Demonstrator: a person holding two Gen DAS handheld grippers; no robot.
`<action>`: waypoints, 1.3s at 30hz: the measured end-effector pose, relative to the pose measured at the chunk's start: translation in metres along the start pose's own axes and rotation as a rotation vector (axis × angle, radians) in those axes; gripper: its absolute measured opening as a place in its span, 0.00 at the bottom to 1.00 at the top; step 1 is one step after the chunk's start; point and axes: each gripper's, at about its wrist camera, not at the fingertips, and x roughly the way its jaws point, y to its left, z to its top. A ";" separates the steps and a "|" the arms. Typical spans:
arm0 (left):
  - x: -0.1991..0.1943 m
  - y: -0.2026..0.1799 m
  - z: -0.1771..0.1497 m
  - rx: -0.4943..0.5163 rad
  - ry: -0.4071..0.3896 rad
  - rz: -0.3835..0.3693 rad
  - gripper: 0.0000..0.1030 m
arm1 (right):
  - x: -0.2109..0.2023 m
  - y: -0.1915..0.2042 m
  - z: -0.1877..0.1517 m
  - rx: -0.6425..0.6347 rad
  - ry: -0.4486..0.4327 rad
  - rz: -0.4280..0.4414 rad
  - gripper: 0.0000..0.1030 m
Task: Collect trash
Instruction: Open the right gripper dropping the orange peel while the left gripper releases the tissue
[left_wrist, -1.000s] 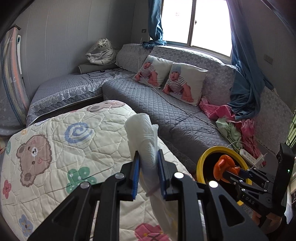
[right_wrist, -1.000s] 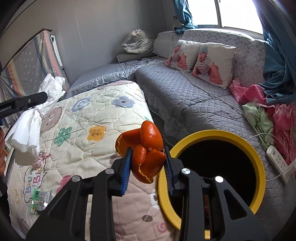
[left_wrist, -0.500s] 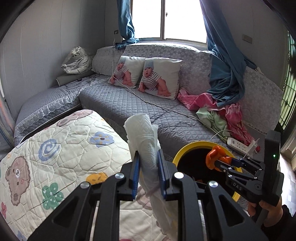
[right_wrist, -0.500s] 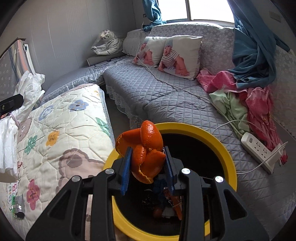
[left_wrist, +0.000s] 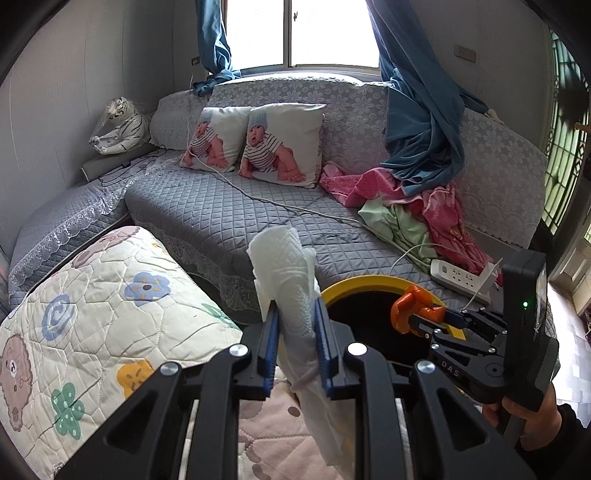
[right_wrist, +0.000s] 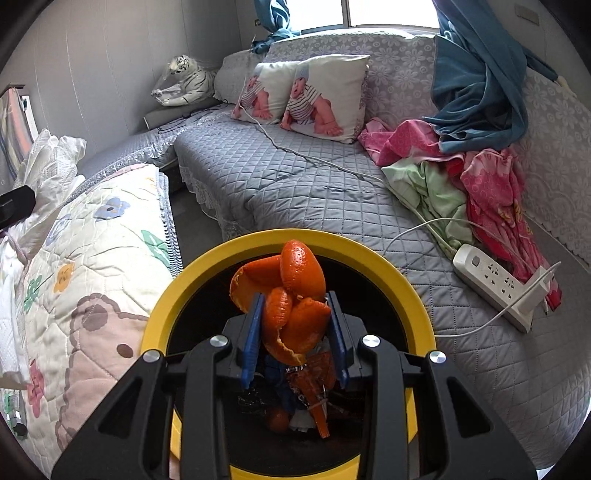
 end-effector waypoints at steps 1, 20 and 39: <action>0.002 -0.001 0.000 0.003 0.002 -0.003 0.17 | 0.001 -0.001 0.000 0.000 0.003 -0.003 0.30; 0.103 -0.009 -0.010 -0.089 0.164 -0.086 0.17 | 0.017 -0.021 -0.004 0.041 0.076 -0.047 0.30; 0.112 -0.001 -0.009 -0.149 0.192 -0.102 0.40 | 0.020 -0.029 -0.004 0.060 0.096 -0.094 0.43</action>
